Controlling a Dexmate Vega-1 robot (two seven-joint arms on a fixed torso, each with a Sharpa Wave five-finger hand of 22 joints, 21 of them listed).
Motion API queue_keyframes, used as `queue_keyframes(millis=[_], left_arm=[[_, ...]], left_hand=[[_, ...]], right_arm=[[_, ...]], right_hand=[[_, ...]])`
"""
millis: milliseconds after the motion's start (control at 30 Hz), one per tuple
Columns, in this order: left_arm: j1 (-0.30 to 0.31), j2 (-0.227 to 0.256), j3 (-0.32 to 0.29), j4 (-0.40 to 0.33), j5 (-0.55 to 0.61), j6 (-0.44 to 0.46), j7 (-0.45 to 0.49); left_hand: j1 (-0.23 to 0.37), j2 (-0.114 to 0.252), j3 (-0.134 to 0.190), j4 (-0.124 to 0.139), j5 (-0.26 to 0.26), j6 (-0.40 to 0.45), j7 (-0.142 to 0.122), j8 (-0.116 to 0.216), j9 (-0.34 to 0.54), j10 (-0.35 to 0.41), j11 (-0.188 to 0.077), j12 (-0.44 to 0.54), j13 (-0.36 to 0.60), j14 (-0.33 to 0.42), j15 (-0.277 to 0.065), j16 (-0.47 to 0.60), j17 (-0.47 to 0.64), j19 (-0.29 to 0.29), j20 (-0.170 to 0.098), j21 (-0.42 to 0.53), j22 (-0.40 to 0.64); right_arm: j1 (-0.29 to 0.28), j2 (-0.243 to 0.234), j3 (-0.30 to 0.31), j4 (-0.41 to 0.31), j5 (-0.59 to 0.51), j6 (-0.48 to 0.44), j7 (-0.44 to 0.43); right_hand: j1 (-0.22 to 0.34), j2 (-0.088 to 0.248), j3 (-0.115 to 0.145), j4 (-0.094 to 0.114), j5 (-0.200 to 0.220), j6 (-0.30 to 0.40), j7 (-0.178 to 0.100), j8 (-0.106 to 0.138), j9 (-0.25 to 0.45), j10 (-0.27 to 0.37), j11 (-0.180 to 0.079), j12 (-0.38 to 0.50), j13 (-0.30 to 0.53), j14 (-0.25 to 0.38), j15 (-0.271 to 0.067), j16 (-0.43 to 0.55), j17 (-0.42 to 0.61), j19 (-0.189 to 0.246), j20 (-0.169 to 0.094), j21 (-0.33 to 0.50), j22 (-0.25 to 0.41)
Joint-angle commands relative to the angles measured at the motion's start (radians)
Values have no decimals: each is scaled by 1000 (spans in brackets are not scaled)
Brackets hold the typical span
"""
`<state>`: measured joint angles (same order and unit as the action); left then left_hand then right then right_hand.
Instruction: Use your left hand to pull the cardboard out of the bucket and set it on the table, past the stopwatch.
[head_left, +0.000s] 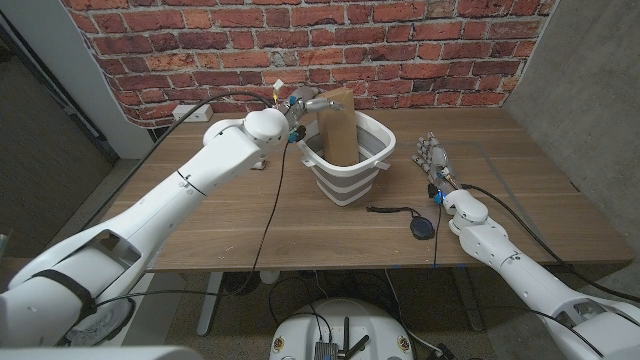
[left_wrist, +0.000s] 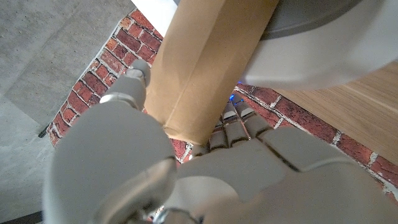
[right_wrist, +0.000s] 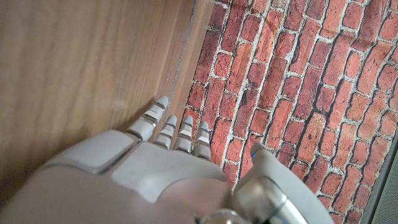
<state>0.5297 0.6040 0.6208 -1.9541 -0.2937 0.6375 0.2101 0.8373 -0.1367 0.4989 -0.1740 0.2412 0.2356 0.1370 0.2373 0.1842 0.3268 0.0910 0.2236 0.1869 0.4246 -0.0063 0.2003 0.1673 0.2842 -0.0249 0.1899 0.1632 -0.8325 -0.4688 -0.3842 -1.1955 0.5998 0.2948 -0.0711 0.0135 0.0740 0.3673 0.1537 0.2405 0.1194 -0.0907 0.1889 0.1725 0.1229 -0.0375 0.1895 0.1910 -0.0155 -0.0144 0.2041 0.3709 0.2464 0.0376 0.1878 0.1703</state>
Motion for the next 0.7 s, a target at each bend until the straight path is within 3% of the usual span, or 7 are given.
queue_keyframes(millis=[33, 100, 233, 400, 567, 700], left_arm=[[52, -50, -7, -35, 36, 50, 144], [62, -64, -5, -44, 56, 71, 190], [90, -100, -13, -42, 85, 79, 274], [93, -110, -8, -38, 106, 86, 301], [97, -122, -9, -27, 119, 69, 316], [98, -133, -8, -16, 132, 48, 329]], left_hand=[[43, 2, -17, 0, 25, 81, 39, 13, 6, 86, -19, 17, 4, 82, -35, 16, 5, 68, -28, 12, 3], [64, 2, -31, 1, 36, 149, 27, 28, 8, 132, -37, 20, 4, 134, -54, 23, 6, 115, -49, 17, 4], [121, 10, -67, 2, 60, 308, -18, 62, 13, 300, -101, 37, 6, 284, -124, 46, 8, 242, -100, 30, 6], [149, 19, -73, 3, 75, 390, -32, 78, 15, 371, -105, 38, 4, 356, -155, 49, 4, 309, -135, 39, 8], [173, 33, -57, 4, 93, 464, -53, 90, 15, 454, -147, 41, 3, 434, -184, 40, 1, 366, -159, 46, 11], [189, 51, -42, 5, 104, 522, -68, 102, 16, 515, -159, 46, 2, 488, -203, 36, 3, 412, -174, 56, 13]], right_arm=[[7, 5, -1, 15, 2, 4, 7], [10, 6, -2, 18, 2, 3, 9], [15, 8, -4, 24, 1, 2, 9], [21, 13, -6, 32, 1, 1, 11], [25, 17, -7, 37, 0, 3, 9], [26, 19, -7, 40, -1, 5, 8]], right_hand=[[-3, 33, -5, 0, 6, 4, -6, -1, 3, 2, -8, 5, 1, -6, 7, 5, -1, 3, 4, 4, 1], [-4, 33, -5, 0, 6, 4, -7, -2, 3, 3, -7, 5, 1, -7, 5, 5, -1, 3, 5, 4, 1], [-4, 33, -6, 1, 6, 4, -6, -2, 3, 2, -8, 5, 1, -7, 7, 5, -2, 4, 7, 4, 1], [-4, 34, -7, 1, 6, 4, -5, -2, 3, 1, -8, 5, 1, -7, 7, 6, -3, 4, 7, 4, 1], [-4, 34, -7, 1, 7, 4, -5, -2, 3, 2, -8, 5, 1, -7, 7, 6, -4, 5, 7, 5, 1], [-4, 34, -8, 1, 7, 5, -6, -2, 3, 2, -8, 5, 1, -7, 7, 6, -5, 6, 8, 5, 1]])
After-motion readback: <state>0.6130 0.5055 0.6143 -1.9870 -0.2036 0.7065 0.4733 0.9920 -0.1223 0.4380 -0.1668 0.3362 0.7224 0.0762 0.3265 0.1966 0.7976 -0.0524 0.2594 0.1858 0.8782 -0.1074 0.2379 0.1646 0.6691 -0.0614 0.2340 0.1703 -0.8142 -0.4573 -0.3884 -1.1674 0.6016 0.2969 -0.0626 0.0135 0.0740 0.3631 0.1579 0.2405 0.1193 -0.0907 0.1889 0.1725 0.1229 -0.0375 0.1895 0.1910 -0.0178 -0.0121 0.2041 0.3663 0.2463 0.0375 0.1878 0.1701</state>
